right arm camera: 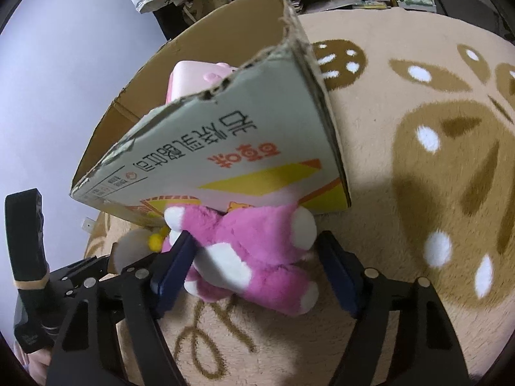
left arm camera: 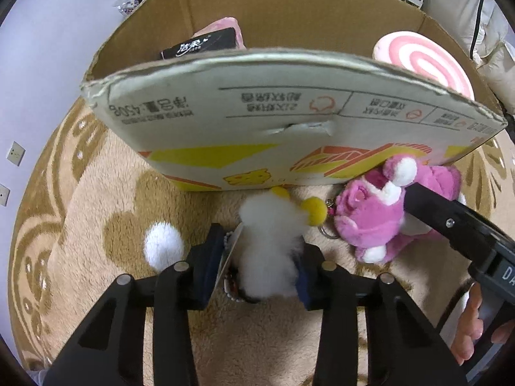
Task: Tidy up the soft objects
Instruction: 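Grasp the white fluffy chick with the left tool while the right tool grasps the pink plush bear, then lift the chick and pink bear into the cardboard box and open both tools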
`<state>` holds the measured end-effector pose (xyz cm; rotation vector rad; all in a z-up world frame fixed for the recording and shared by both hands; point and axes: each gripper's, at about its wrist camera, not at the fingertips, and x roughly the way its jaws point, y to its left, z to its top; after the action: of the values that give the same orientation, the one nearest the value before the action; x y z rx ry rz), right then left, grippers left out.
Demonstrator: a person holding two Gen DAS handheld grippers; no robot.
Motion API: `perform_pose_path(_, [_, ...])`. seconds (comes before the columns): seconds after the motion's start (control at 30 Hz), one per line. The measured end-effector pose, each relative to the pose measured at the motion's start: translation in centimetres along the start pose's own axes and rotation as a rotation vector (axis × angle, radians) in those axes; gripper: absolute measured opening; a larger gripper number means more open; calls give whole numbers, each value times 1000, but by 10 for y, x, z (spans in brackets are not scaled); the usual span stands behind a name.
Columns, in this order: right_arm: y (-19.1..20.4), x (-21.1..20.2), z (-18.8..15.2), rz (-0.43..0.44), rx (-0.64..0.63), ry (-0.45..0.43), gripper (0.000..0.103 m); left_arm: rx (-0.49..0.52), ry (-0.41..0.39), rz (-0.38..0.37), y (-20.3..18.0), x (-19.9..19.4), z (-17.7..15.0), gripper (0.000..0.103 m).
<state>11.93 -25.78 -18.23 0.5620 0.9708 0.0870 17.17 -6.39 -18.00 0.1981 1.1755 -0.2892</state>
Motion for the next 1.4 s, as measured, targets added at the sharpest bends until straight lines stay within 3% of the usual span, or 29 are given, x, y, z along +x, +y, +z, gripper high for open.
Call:
perform_pose_path(0.13, [-1, -4, -5, 34, 14, -6, 67, -6, -1, -15, 4, -6, -2, 32])
perform_pose_path(0.17, [-1, -5, -6, 36, 6, -9, 56, -7, -3, -15, 4, -7, -2, 31])
perform_pose_path(0.2, [2, -7, -7, 47, -6, -14, 53, -5, -5, -16, 4, -9, -2, 30])
perform_pose_path(0.37, [16, -15, -12, 1, -72, -58, 45, 18, -24, -4, 0, -18, 5, 30])
perform_pose_path(0.77, [35, -49, -30, -87, -131, -130, 44, 23, -116, 34, 1, -66, -7, 30])
perform_pose_path(1.1, [35, -90, -41, -103, -127, -209, 44, 32, -210, 84, 0, -114, -29, 30])
perform_pose_path(1.4, [39, -125, -53, -87, -115, -271, 44, 27, -294, 109, 3, -134, -35, 30])
